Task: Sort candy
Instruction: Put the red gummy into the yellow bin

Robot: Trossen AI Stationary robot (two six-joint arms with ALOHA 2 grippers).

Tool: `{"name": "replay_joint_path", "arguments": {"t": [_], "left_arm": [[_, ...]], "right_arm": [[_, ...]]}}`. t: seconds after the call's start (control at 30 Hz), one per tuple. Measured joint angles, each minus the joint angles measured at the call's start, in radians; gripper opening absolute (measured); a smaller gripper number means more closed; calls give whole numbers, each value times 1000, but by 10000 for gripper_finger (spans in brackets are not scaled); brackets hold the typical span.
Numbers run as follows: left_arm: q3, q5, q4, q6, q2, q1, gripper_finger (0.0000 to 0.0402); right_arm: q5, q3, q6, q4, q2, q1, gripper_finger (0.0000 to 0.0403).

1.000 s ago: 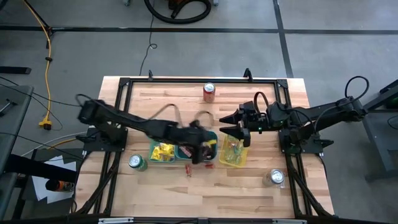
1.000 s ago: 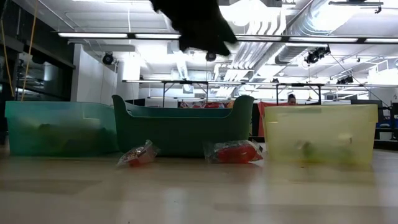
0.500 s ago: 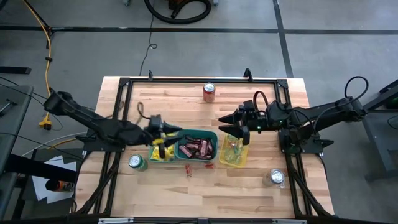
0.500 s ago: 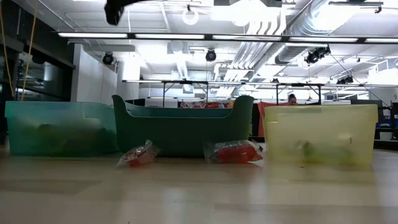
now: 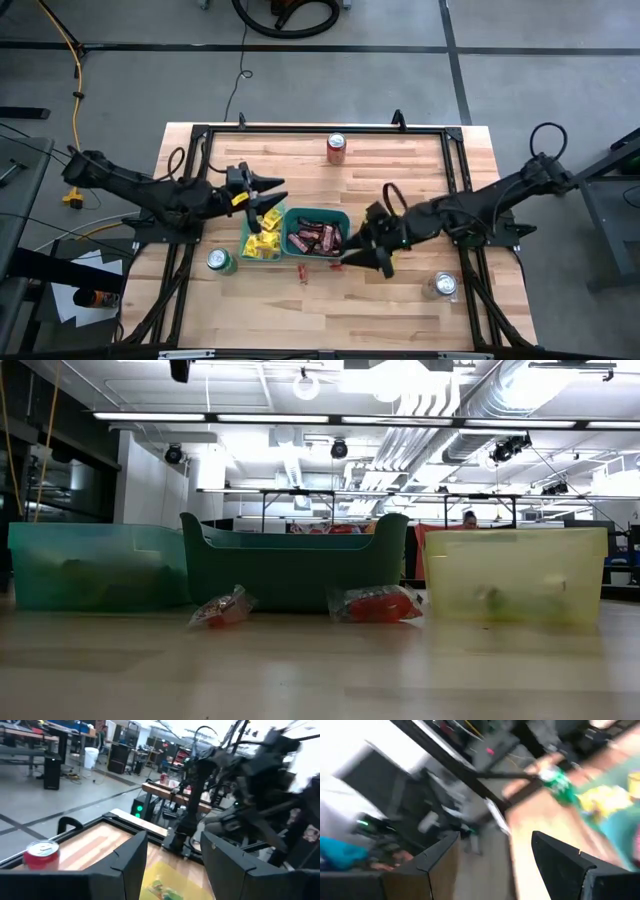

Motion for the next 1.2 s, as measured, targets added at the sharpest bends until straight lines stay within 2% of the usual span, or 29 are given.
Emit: {"name": "replay_joint_path", "arguments": {"t": [0.2, 0.33, 0.5, 0.67, 0.8, 0.87, 1.0, 1.2], "left_arm": [[0, 2, -34, 42, 2, 45, 170], [0, 2, -46, 70, 2, 72, 170], [0, 1, -69, 71, 2, 95, 170], [0, 1, -97, 71, 1, 100, 170], [0, 2, -108, 70, 1, 100, 170], [0, 2, -112, 70, 1, 100, 170], [0, 2, -126, 70, 1, 100, 170], [0, 2, -171, 70, 2, 100, 170]], "right_arm": [[133, 230, -17, -442, 113, 44, 241], [105, 350, -54, -618, 230, 44, 241], [47, 451, -273, -802, 382, 60, 241], [22, 471, -464, -843, 520, 91, 241], [26, 471, -537, -843, 629, 110, 241], [49, 470, -547, -843, 675, 115, 241], [164, 470, -484, -843, 746, 118, 241], [210, 470, -443, -848, 812, 114, 241]]}}
